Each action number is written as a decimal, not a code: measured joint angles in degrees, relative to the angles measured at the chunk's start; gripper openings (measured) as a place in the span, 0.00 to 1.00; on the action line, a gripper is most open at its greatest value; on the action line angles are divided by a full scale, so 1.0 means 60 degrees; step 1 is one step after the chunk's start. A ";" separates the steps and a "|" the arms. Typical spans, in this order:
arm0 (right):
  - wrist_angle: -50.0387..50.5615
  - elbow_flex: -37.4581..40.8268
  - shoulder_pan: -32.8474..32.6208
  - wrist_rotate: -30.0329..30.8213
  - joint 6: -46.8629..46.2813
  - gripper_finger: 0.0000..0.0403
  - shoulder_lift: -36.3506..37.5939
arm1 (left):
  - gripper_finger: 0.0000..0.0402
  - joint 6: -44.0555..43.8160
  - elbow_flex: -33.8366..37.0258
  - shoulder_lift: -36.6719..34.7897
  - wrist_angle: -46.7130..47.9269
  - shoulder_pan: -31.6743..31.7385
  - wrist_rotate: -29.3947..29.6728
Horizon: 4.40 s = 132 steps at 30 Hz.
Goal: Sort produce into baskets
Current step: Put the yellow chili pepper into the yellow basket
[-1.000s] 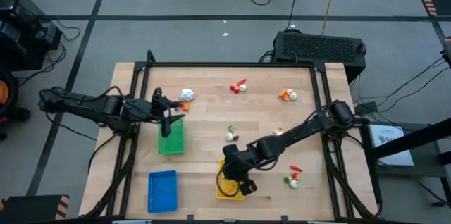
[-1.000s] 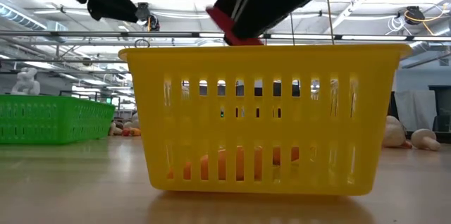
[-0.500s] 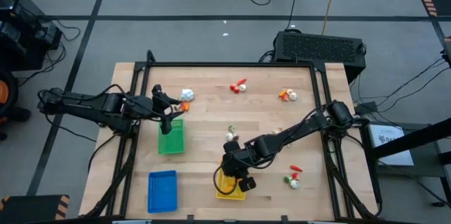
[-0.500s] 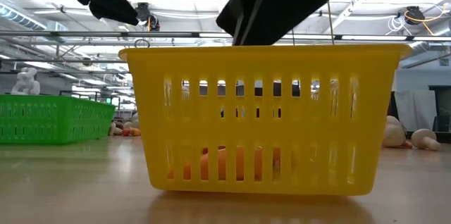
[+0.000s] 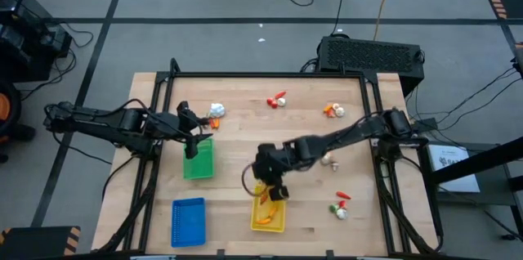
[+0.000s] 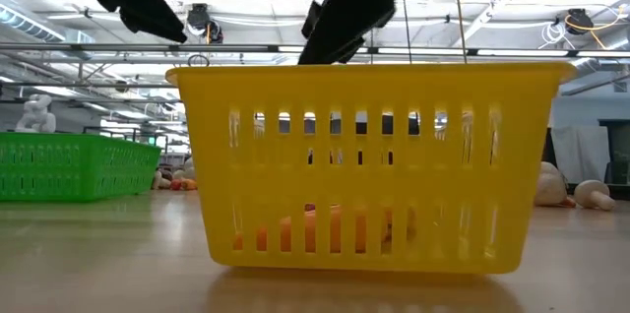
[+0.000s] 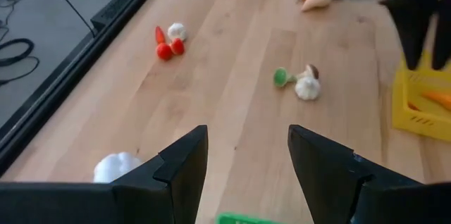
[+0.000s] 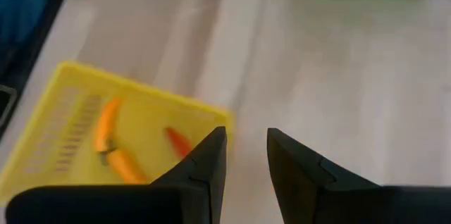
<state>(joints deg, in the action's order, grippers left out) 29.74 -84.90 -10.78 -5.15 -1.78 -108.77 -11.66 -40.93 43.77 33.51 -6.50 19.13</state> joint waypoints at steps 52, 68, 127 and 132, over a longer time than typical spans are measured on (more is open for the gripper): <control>-0.1439 -0.7016 0.3262 0.2363 -0.4219 0.47 -0.6623 | 0.51 0.0024 0.0006 -0.0009 0.1532 0.0011 0.1072; -0.2433 -0.7056 0.3150 0.2723 -0.4521 0.46 -0.7543 | 0.51 0.0000 0.0011 -0.0008 0.1532 0.0011 0.1054; 0.7774 -0.6998 0.1617 0.4608 -0.1479 0.11 -0.4366 | 0.51 -0.0070 0.0011 -0.0012 0.1563 0.0011 0.0913; 0.7813 -0.6567 0.1030 0.4640 -0.1520 0.11 -0.3314 | 0.51 0.0077 0.0011 -0.0012 0.1355 0.0018 0.1465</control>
<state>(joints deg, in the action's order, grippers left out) 76.61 -124.30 -4.60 22.69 -10.90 -128.66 -11.20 -40.86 43.70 41.64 -6.39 27.92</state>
